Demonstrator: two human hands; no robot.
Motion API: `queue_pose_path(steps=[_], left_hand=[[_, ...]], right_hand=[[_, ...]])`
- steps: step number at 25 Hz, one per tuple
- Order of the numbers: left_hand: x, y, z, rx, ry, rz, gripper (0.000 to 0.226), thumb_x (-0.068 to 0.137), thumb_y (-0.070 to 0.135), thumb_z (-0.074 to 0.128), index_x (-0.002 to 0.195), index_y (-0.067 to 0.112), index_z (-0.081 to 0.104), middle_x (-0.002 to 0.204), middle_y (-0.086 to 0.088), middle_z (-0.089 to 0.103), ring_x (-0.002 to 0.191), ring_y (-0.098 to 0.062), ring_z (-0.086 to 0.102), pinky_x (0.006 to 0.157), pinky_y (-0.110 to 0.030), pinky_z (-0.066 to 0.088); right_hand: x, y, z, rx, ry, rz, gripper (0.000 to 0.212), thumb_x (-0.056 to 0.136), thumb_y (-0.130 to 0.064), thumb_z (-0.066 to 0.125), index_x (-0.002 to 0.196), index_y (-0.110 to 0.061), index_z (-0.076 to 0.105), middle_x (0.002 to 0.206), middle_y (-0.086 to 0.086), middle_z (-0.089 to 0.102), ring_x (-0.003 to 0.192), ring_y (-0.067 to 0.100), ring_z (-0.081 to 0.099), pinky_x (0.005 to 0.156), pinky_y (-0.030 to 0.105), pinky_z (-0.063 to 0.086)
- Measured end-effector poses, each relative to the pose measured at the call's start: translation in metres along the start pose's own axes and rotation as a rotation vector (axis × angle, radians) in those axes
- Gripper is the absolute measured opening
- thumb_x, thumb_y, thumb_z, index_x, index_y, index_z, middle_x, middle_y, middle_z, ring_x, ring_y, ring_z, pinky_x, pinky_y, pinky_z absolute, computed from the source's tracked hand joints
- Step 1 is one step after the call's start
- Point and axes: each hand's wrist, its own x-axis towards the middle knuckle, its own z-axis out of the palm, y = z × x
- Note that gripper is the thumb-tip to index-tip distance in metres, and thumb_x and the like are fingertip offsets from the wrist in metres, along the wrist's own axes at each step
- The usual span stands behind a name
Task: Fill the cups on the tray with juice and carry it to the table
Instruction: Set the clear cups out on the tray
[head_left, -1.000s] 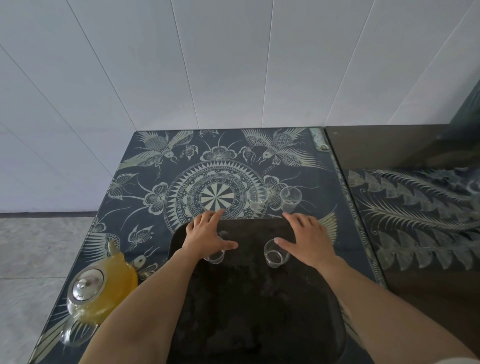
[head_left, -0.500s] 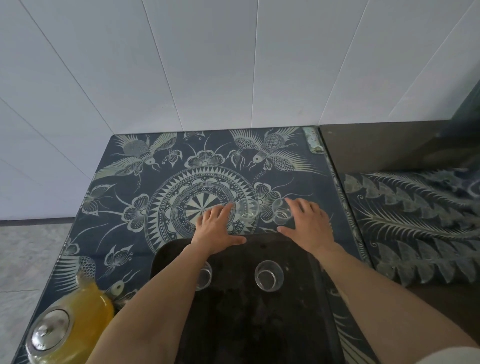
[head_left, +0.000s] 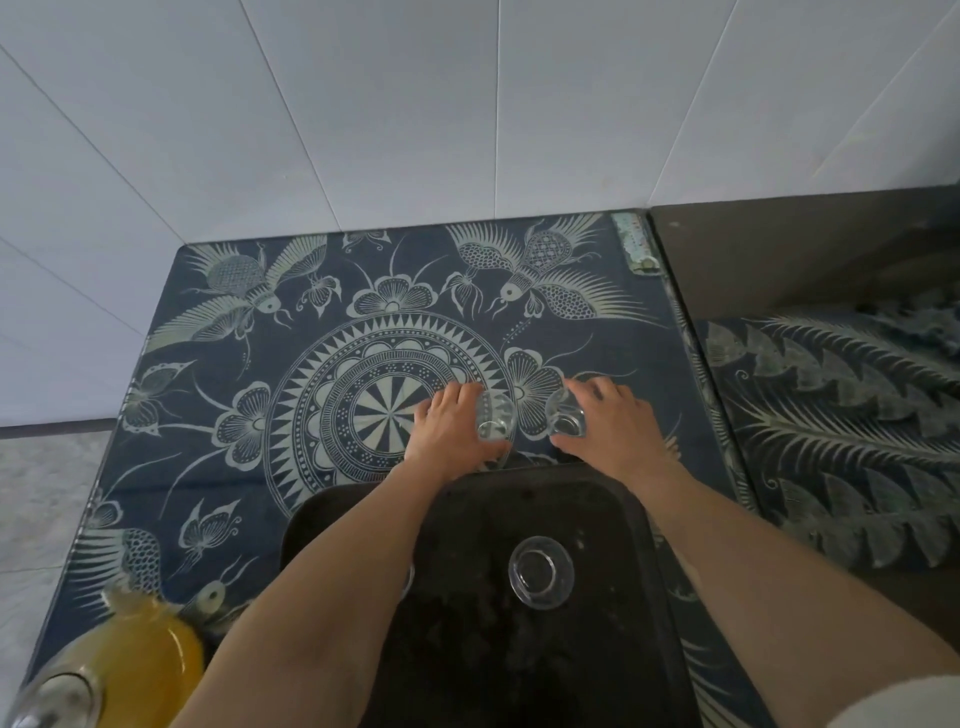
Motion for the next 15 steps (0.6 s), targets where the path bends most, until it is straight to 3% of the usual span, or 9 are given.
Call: queue_pose_path(steps=[15], left_hand=[[-0.056, 0.008, -0.028, 0.053, 0.055, -0.006, 0.089, 0.069, 0.066, 0.064, 0.142, 0.024, 0.036, 0.14, 0.002, 0.046, 0.133, -0.021, 0.041, 0.115, -0.049, 0.026]], right_hand=[[-0.053, -0.017, -0.028, 0.049, 0.117, -0.017, 0.078, 0.086, -0.054, 0.068, 0.154, -0.026, 0.04, 0.145, 0.004, 0.052, 0.133, 0.027, 0.052, 0.102, 0.048, 0.048]])
